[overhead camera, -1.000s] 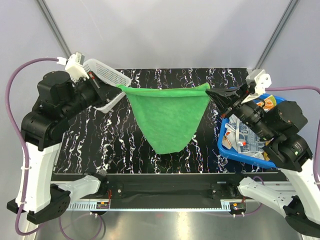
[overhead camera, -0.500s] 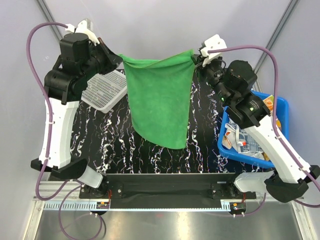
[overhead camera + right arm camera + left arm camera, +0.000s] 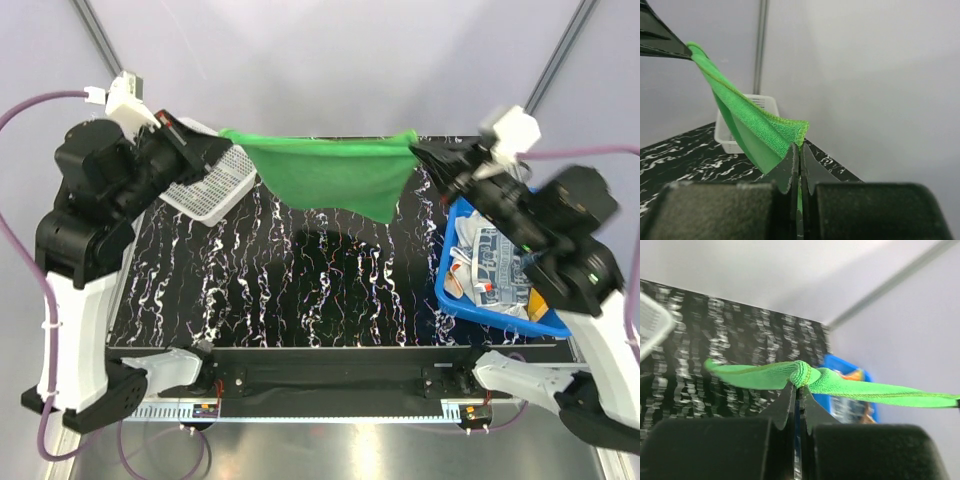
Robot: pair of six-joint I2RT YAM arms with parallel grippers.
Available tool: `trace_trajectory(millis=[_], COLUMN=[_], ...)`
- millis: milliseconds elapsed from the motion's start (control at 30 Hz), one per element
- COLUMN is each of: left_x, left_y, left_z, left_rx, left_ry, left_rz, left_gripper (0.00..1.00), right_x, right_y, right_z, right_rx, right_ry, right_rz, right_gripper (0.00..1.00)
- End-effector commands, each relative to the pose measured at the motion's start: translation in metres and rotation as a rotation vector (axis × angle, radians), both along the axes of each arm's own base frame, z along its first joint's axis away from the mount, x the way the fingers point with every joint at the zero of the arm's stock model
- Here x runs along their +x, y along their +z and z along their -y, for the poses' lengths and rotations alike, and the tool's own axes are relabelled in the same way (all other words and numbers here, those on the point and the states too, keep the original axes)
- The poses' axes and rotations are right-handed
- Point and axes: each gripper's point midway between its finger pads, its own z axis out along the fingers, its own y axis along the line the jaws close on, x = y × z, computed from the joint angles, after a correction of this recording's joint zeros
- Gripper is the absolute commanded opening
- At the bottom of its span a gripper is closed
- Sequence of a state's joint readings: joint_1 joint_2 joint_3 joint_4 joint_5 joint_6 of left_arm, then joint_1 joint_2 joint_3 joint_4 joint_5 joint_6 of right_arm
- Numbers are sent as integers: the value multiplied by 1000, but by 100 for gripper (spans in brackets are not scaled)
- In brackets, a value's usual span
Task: Fold and stack the towels
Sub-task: Flatten out the crumpled towel
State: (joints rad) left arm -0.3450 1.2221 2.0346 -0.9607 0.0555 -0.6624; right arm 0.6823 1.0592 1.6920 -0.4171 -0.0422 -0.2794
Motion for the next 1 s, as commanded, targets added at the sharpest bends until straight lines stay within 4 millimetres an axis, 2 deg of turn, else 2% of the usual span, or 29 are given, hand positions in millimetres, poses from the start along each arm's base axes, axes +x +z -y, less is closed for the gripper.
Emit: trace_trajectory(millis=[0, 67, 200, 333, 433, 500, 600, 633, 667, 733, 767, 800, 833, 867, 900, 933, 967], left_x=[-22, -31, -46, -54, -52, -39, -11, 0, 18, 42, 66, 78, 90, 116, 128, 145, 169], left_y=[22, 19, 13, 11, 11, 5, -8, -12, -18, -26, -32, -35, -39, -53, -60, -69, -93], left_z=[24, 30, 30, 28, 19, 16, 21, 21, 25, 26, 28, 32, 37, 40, 41, 37, 45], left_rx=[-122, -125, -134, -142, -119, -82, -19, 7, 32, 85, 98, 125, 122, 127, 131, 126, 142], left_ry=[-115, -130, -134, -130, -84, -36, 6, 34, 60, 110, 148, 139, 133, 149, 150, 156, 142], left_rz=[55, 37, 17, -1, 0, -17, -49, -53, -71, -67, -60, -39, -29, -40, -51, -65, -105], left_gripper=[0, 0, 0, 0, 0, 0, 0, 0, 0, 0, 0, 0, 0, 0, 0, 0, 0], right_x=[-42, -54, -71, -89, -90, -75, -37, -18, -2, 32, 45, 66, 80, 98, 118, 131, 148], right_y=[-4, -12, -16, -5, 0, 2, -5, -13, -18, -37, -45, -61, -70, -78, -96, -104, -111], right_z=[4, 6, 10, 17, 19, 27, 41, 38, 44, 34, 33, 23, 20, 27, 25, 24, 37], right_rx=[53, 56, 113, 179, 209, 212, 190, 161, 144, 65, 32, -3, -3, 4, -9, 2, 1], right_ry=[132, 165, 207, 248, 247, 159, -39, -93, -177, -254, -281, -285, -286, -288, -290, -273, -304], right_rz=[-37, -56, -82, -63, -52, -33, -16, -24, -25, -14, -8, -36, -39, -60, -96, -94, -102], right_gripper=[0, 0, 0, 0, 0, 0, 0, 0, 0, 0, 0, 0, 0, 0, 0, 0, 0])
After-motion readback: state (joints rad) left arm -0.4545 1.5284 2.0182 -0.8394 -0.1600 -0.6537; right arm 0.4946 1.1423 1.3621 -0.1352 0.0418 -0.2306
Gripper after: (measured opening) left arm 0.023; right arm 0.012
